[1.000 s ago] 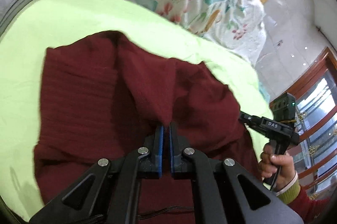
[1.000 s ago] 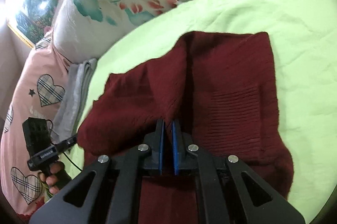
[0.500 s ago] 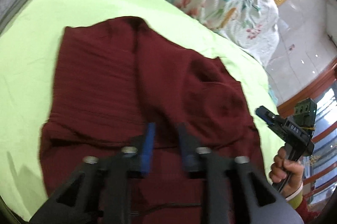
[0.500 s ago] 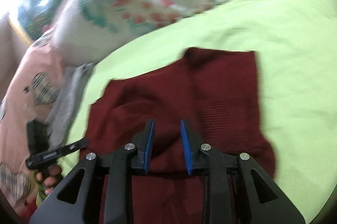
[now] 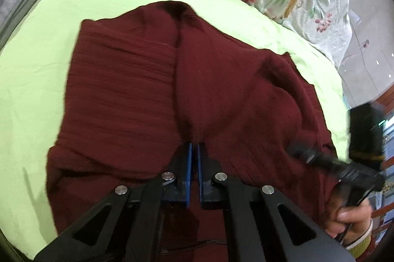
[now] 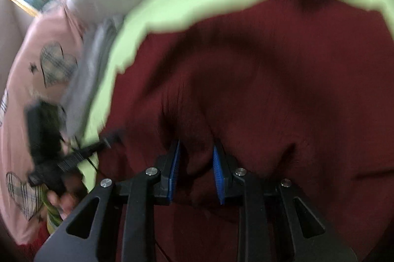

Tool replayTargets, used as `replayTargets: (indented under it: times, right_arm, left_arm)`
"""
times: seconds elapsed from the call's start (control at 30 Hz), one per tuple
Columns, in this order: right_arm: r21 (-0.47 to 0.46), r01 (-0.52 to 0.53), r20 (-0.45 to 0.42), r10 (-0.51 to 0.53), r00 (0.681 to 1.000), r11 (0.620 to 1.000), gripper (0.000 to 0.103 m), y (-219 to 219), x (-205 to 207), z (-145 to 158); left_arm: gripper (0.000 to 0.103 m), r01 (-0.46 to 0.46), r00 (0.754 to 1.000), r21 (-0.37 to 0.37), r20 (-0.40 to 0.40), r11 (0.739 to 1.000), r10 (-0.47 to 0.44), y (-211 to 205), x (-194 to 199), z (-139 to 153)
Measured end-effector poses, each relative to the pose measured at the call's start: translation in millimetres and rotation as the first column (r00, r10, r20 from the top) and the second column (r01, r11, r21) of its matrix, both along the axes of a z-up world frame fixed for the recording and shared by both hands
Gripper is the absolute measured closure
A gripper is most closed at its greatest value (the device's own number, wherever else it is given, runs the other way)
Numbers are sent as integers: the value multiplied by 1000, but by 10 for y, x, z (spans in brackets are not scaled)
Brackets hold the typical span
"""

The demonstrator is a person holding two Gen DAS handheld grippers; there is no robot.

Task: Fold large clothes

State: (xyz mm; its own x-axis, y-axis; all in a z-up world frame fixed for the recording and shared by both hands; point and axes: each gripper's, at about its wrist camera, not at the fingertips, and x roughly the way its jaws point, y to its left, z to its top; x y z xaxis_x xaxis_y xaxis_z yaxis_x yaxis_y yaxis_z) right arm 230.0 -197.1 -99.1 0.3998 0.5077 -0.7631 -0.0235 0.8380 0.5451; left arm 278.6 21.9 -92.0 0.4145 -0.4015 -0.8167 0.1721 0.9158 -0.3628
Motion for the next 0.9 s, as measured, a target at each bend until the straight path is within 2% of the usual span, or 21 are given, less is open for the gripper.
replayTargets:
  times: [0.07, 0.2, 0.37, 0.43, 0.5, 0.6, 0.67, 0.77, 0.9]
  right_arm:
    - [0, 12, 53, -12, 999, 1000, 77, -4, -74, 12]
    - [8, 45, 75, -45, 996, 999, 76, -111, -250, 205]
    - [-8, 78, 148, -76, 986, 997, 74, -306, -666, 515]
    - [-4, 110, 151, -108, 983, 994, 72, -442, -849, 570]
    - [4, 155, 155, -154, 976, 988, 70, -621, -1100, 610]
    - [-9, 222, 160, -218, 963, 975, 61, -855, -1449, 636]
    - [-24, 265, 159, -258, 953, 964, 57, -990, -1655, 634]
    - [-45, 329, 140, -320, 937, 943, 56, -1218, -1998, 601]
    - [-59, 385, 89, -379, 921, 921, 56, -1455, -2349, 498]
  left_arm:
    - [103, -12, 1000, 19, -20, 1000, 12, 85, 5, -49]
    - [103, -1, 1000, -6, -23, 1000, 1, 163, -104, -20]
    - [98, -19, 1000, -32, 7, 999, 19, 330, -500, 127]
    - [88, -47, 999, -51, 11, 998, 48, 426, -670, 170]
    - [69, -79, 997, -75, 2, 994, 79, 582, -862, 180]
    - [60, -124, 992, -98, -22, 987, 123, 837, -1197, 154]
    - [57, -134, 990, -98, -47, 986, 130, 970, -1443, 93]
    - [57, -129, 990, -46, -58, 991, 126, 1096, -1771, 21]
    - [56, -134, 989, -49, -66, 990, 130, 1269, -2104, -26]
